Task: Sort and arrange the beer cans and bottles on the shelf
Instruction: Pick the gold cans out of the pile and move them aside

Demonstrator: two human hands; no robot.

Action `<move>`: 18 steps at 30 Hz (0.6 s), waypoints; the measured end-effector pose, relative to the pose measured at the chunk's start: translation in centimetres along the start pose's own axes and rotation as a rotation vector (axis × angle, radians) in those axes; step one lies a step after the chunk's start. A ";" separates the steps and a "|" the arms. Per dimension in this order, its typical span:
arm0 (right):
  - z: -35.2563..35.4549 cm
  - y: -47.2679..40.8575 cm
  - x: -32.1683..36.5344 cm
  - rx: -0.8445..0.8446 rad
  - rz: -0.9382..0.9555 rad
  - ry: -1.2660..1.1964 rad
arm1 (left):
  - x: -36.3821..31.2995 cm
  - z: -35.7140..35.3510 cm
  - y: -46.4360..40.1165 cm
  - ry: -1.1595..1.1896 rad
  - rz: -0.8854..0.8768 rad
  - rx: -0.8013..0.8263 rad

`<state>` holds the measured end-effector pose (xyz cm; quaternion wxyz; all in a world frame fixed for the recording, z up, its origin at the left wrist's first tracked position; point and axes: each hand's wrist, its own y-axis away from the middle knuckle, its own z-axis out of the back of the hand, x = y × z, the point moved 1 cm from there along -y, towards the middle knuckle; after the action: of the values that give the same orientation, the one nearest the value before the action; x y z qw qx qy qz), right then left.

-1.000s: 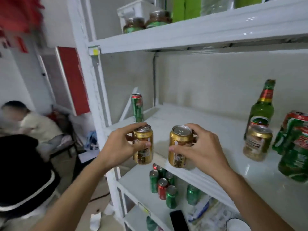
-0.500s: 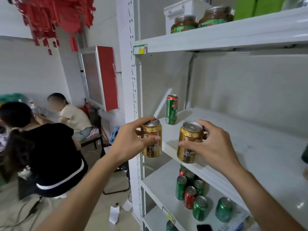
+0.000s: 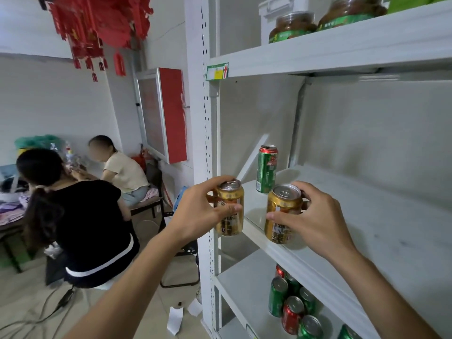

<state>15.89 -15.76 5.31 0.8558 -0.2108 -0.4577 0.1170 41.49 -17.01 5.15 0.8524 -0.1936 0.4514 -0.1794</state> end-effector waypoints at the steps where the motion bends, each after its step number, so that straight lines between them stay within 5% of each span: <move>1: -0.5 -0.5 -0.1 0.006 -0.002 0.000 | 0.4 0.2 -0.4 -0.004 0.000 0.003; 18: -5.1 -8.7 -3.4 -0.041 -0.133 0.085 | 8.7 -1.5 -10.4 0.080 -0.058 0.160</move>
<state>18.31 -26.08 4.33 0.8758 -0.2019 -0.4364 0.0414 43.47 -30.42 3.40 0.8408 -0.1306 0.4635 -0.2473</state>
